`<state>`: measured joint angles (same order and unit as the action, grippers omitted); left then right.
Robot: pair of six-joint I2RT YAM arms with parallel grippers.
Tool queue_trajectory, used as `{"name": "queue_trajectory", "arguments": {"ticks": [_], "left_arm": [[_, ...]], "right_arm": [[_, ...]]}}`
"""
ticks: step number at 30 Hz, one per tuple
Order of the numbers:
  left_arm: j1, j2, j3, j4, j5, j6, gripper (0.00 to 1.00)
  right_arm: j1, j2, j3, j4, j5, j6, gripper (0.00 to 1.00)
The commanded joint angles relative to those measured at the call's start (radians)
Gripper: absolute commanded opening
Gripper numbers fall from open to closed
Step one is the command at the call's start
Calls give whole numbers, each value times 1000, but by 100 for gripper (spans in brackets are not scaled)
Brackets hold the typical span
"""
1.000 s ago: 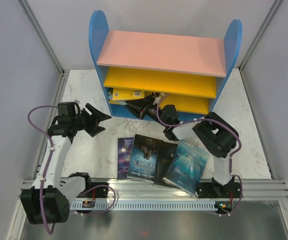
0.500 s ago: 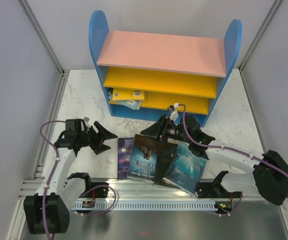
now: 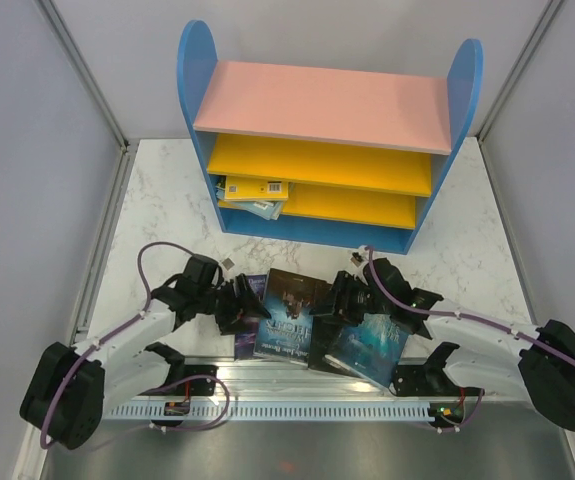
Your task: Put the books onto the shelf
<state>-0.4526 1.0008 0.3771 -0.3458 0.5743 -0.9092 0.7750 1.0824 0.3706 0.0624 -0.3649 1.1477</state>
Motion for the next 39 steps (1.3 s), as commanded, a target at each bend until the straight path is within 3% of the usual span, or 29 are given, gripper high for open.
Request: {"name": "queue_trajectory", "arguments": {"ticks": [1, 6, 11, 14, 15, 16, 19, 24, 27, 30, 31, 34, 39], "left_arm": [[-55, 28, -49, 129, -39, -74, 78], [-153, 99, -73, 244, -59, -149, 77], [-264, 173, -58, 445, -45, -236, 68], [-304, 231, -52, 550, -37, -282, 46], [-310, 243, -49, 559, -39, -289, 33], [-316, 251, -46, 561, -39, -296, 3], [-313, 185, -34, 513, -53, -301, 2], [-258, -3, 121, 48, -201, -143, 2], [-126, -114, 178, -88, -179, -79, 2], [55, -188, 233, -133, -78, -43, 2], [75, -195, 271, -139, -39, -42, 2], [89, -191, 354, -147, -5, -57, 2], [91, -209, 431, -116, 42, -123, 2]], "right_arm": [[4, -27, -4, -27, 20, -16, 57], [3, -50, -35, -29, 24, -3, 57], [3, -49, -41, -30, 23, -3, 57], [3, -47, -36, -30, 21, -5, 57], [3, -47, -35, -30, 18, -3, 57], [4, -49, -32, -32, 20, -5, 57], [4, -62, -15, -36, 21, -5, 57], [4, -143, 56, -97, 59, -20, 59], [0, -191, 93, -108, 95, -17, 65], [0, -188, 113, -76, 83, -3, 73], [0, -182, 114, -72, 74, 1, 84], [0, -153, 117, -35, 49, 4, 91], [1, -157, 53, 37, 41, 69, 94]]}}
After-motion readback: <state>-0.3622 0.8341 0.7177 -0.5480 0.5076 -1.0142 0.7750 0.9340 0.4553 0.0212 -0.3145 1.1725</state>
